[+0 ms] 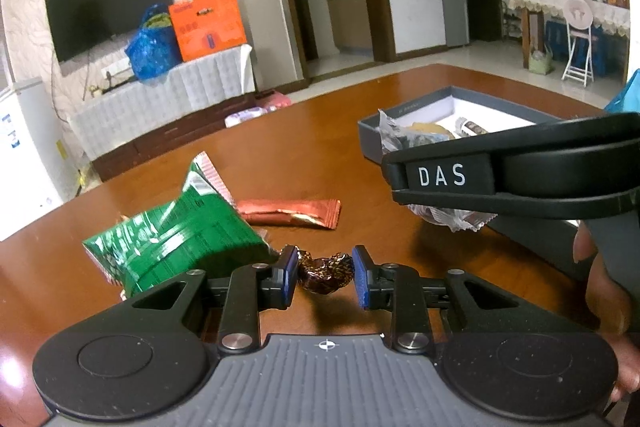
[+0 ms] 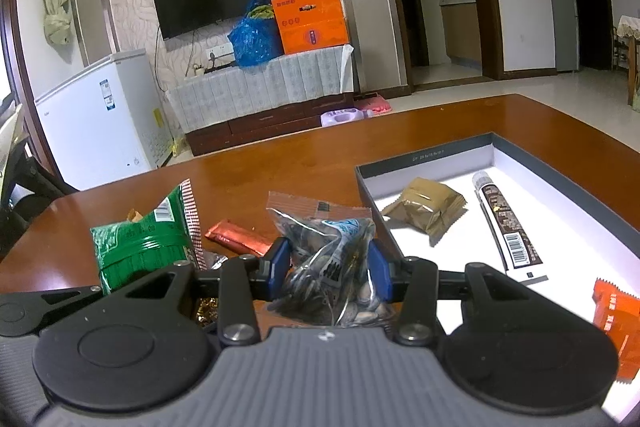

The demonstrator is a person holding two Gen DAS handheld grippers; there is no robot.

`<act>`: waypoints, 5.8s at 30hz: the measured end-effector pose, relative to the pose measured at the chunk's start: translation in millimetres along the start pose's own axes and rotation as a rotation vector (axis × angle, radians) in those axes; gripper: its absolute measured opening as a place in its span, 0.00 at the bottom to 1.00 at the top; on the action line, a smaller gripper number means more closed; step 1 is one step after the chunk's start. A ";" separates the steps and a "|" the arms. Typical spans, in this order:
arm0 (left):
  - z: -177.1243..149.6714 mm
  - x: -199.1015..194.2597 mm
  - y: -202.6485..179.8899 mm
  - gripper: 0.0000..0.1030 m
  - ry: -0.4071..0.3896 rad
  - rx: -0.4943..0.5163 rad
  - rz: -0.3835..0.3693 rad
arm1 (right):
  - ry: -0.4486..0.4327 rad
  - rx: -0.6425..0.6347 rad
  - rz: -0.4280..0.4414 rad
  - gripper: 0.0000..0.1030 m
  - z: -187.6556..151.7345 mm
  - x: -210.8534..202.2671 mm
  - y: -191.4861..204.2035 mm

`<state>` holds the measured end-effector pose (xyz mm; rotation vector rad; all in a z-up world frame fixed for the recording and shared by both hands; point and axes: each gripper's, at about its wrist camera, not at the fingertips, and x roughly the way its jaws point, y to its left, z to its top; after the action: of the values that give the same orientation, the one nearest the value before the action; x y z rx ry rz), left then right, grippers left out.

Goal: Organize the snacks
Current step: 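Carry the chocolate and clear candy packet over the white box with both tools, then open both tools to release the chocolate and candy packet into the box, then move both tools back toward the green chip bag and orange-red bar, then grasp the green chip bag with the left tool while the right tool grasps the orange-red bar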

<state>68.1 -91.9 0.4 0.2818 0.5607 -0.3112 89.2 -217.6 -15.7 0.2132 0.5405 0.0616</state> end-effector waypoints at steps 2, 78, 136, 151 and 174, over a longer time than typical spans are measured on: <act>2.8 -4.2 -1.6 0.29 -0.017 0.001 0.002 | -0.008 0.013 0.003 0.43 0.6 -2.2 -3.0; 54.9 89.9 -76.7 0.31 -0.088 0.008 -0.165 | 0.023 0.059 -0.094 0.43 71.1 90.3 -123.8; 62.0 16.5 -24.2 1.00 -0.206 0.066 -0.080 | -0.229 0.092 -0.038 0.92 63.2 18.3 -97.6; 13.6 -35.8 40.0 1.00 -0.107 0.222 -0.006 | -0.164 -0.176 0.160 0.92 53.0 4.2 -30.9; -1.3 15.8 83.4 1.00 -0.097 0.154 0.036 | 0.087 -0.304 0.189 0.92 25.9 71.9 39.6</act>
<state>110.4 -18.4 5.1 0.4226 0.4366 -0.3318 164.0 -175.5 -21.7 -0.0357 0.5888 0.3361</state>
